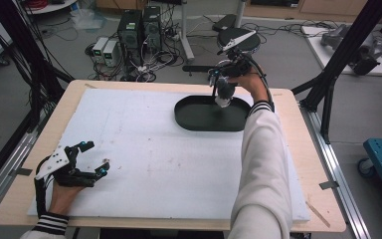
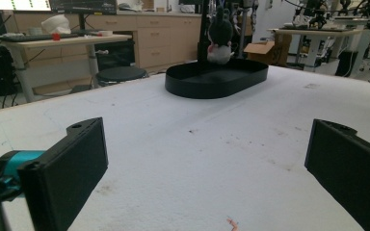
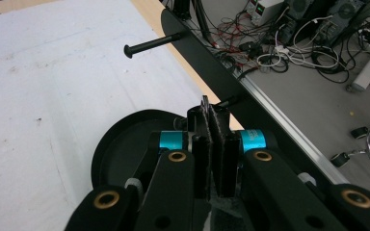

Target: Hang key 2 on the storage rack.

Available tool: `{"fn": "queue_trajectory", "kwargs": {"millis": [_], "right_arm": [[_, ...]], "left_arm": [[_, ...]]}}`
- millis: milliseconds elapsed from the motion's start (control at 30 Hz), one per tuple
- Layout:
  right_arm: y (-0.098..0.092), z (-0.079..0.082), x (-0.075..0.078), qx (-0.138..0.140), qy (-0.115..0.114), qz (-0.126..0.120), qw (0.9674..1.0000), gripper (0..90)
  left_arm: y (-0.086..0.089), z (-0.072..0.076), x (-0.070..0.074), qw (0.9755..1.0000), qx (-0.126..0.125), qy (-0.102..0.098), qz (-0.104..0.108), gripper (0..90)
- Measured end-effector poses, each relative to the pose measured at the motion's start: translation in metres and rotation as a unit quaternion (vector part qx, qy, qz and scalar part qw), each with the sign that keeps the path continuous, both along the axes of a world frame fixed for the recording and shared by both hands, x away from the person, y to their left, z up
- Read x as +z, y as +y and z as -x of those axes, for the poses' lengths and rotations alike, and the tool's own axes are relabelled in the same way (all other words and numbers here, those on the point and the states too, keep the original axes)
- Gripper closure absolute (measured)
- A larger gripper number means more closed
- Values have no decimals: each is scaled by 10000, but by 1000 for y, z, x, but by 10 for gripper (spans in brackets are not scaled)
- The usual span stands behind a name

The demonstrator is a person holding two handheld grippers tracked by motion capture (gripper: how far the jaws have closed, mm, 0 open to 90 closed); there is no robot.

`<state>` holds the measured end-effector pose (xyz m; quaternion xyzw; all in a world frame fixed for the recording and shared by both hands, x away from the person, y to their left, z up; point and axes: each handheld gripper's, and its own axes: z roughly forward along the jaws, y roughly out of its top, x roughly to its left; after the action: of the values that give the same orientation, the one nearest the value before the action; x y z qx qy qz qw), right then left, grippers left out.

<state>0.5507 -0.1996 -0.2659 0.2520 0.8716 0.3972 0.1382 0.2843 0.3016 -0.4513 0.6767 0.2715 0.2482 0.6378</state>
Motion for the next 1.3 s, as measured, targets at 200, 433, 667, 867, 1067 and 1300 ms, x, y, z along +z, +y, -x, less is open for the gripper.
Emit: {"fn": "queue_trajectory", "kwargs": {"millis": [200, 433, 667, 867, 1067, 1300], "right_arm": [[1, -2, -1, -36, -67, -18, 10000, 884], [2, -2, -1, -66, -85, 1, 9999, 882], [3, -2, -1, -144, -198, 76, 9997, 868], [1, 0, 2, -281, -308, 45, 9991, 830], [-3, 6, 9, -357, -381, -21, 9986, 705], [1, 26, 18, -175, -371, -290, 9987, 98]], "left_arm": [[0, 0, 0, 10000, -2, -2, 5, 18], [0, 0, 0, 10000, -9, -2, -3, 17], [0, 0, 0, 10000, -15, -4, 2, 17], [0, 0, 0, 10000, -17, -4, 3, 18], [0, 0, 0, 10000, 2, 3, 12, 17], [0, 0, 0, 10000, -3, 5, 31, 17]]}}
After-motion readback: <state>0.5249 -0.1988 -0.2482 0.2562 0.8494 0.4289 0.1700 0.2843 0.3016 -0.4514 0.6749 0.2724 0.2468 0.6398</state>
